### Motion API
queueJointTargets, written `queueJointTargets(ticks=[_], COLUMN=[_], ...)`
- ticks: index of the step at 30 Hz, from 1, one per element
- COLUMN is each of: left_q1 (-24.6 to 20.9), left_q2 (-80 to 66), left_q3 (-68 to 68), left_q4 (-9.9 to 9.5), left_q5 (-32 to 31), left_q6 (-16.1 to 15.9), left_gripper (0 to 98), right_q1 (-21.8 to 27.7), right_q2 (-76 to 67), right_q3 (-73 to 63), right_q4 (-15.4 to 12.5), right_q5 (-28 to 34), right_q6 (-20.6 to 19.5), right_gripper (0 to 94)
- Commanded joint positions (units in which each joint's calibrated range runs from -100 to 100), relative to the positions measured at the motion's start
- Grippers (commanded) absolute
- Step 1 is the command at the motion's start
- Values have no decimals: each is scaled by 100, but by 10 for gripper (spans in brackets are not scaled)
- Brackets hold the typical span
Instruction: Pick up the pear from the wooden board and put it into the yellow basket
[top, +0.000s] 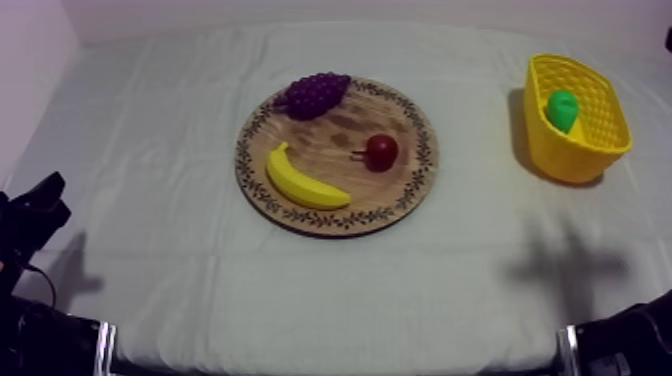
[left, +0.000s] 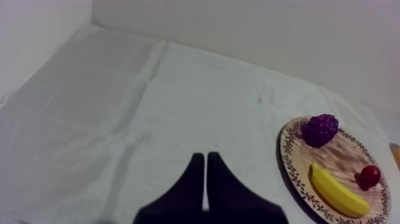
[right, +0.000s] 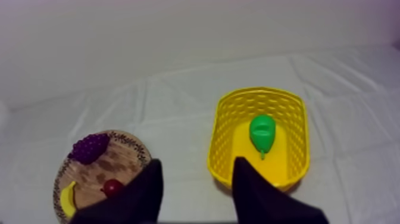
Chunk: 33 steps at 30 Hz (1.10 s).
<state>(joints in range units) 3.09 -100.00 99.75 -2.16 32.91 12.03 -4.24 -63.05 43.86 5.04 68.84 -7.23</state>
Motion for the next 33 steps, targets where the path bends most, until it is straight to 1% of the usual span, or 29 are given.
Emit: queueJointTargets(ticks=[1,5,7,9,13,17,20,23,24,25,28,31,33], left_q1=[-1,-1,-1,-1,-1,-1,-1,-1,-1,-1,-1,-1,-1], left_q2=[0,0,0,0,0,0,0,0,0,0,0,0,0], left_q3=[3,3,3,3,3,3,3,3,3,3,3,3,3], left_q4=[-1,-1,-1,-1,-1,-1,-1,-1,-1,-1,-1,-1,-1], left_q5=[-1,-1,-1,-1,-1,-1,-1,-1,-1,-1,-1,-1,-1], left_q6=[1,1,1,1,1,1,1,1,1,2,2,1,1], left_gripper=[1,1,1,1,1,1,1,1,1,1,1,1,1], right_q1=[-4,101,200,303,454,574,635,702,740,776,836,838,838], right_q2=[-1003,-1785,-2067,-2304,-2731,-3108,-3209,-3244,-3250,-3256,-3266,-3269,-3270], right_q3=[977,2146,2682,3162,3956,4539,4854,5144,5202,5272,5479,5553,5573], right_q4=[-3,19,9,-24,-114,-153,-114,-52,-80,-180,-534,-624,-641], right_q5=[-266,-758,-1030,-1283,-1659,-1776,-1807,-1996,-2078,-2206,-2967,-3163,-3193], right_q6=[81,188,247,319,449,484,470,447,466,499,615,756,1032], right_gripper=[220,80,41,22,8,5,4,4,4,3,3,4,4])
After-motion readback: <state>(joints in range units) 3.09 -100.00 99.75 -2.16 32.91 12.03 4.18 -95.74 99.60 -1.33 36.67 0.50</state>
